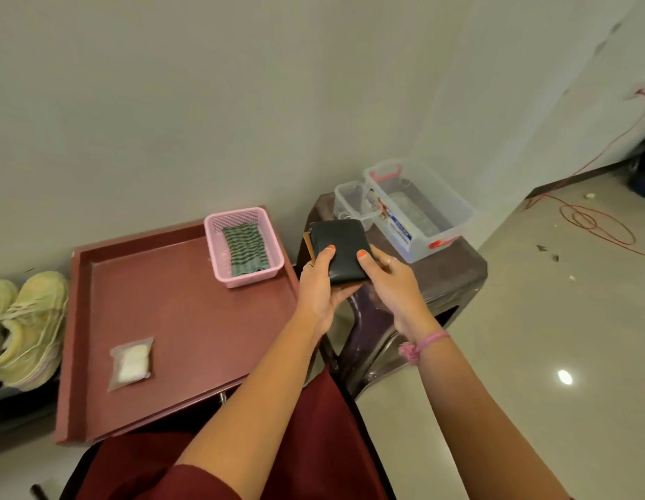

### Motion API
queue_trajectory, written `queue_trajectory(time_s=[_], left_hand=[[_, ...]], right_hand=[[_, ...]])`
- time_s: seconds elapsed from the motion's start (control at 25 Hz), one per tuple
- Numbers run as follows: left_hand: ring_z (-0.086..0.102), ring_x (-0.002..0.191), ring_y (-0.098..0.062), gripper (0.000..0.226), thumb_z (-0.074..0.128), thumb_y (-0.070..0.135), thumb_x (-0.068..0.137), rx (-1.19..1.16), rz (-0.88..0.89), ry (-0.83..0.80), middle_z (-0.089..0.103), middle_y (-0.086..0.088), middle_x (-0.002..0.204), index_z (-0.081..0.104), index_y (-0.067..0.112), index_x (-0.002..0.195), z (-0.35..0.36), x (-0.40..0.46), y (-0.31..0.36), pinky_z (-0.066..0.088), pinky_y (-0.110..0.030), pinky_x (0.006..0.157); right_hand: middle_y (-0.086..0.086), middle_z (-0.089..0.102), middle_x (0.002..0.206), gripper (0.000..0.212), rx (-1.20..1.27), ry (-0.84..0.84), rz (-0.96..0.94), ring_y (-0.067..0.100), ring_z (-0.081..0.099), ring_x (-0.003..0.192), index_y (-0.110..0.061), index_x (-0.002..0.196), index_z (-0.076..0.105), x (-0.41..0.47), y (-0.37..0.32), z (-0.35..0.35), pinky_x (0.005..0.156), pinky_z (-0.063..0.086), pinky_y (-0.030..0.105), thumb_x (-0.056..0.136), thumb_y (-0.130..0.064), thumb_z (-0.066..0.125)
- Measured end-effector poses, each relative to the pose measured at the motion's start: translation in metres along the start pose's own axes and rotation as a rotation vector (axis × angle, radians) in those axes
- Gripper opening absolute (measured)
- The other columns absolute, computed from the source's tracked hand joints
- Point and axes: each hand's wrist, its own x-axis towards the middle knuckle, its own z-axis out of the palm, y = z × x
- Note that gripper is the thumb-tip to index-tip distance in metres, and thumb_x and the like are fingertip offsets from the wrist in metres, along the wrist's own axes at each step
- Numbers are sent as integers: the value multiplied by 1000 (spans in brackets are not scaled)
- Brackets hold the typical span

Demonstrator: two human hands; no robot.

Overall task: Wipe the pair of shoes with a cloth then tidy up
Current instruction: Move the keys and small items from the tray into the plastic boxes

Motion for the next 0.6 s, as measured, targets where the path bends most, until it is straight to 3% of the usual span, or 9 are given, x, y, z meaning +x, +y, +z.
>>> queue_trajectory(time_s=[0.08, 0.28, 0.44, 0.6], left_hand=[[70, 95, -23, 34, 54, 27, 96, 32, -2, -9, 69, -13, 107, 54, 8, 125, 19, 14, -4, 59, -37, 76], [68, 93, -17, 37, 49, 34, 98, 248, 24, -43, 65, -6, 109, 40, 17, 129, 65, 47, -17, 58, -29, 75], [64, 88, -14, 27, 45, 39, 100, 385, 82, -95, 65, -2, 106, 42, 25, 122, 102, 72, -17, 52, -22, 65], [62, 89, -12, 31, 46, 48, 97, 569, 106, -197, 62, -2, 110, 43, 26, 119, 126, 94, -13, 52, -28, 74]], right_hand=[[-9, 71, 95, 27, 202, -55, 118, 1, 66, 79, -28, 116, 63, 6, 0, -22, 65, 49, 18, 89, -31, 65], [-1, 72, 106, 31, 396, 162, 55, 10, 68, 95, -18, 118, 64, 33, 0, -52, 72, 55, 20, 87, -18, 67], [8, 72, 99, 23, 527, 184, 102, 17, 70, 90, -9, 111, 65, 69, -18, -78, 73, 57, 24, 88, -10, 64], [12, 68, 86, 5, 645, 236, 153, 21, 68, 81, -4, 89, 63, 111, -40, -110, 67, 58, 25, 85, -2, 64]])
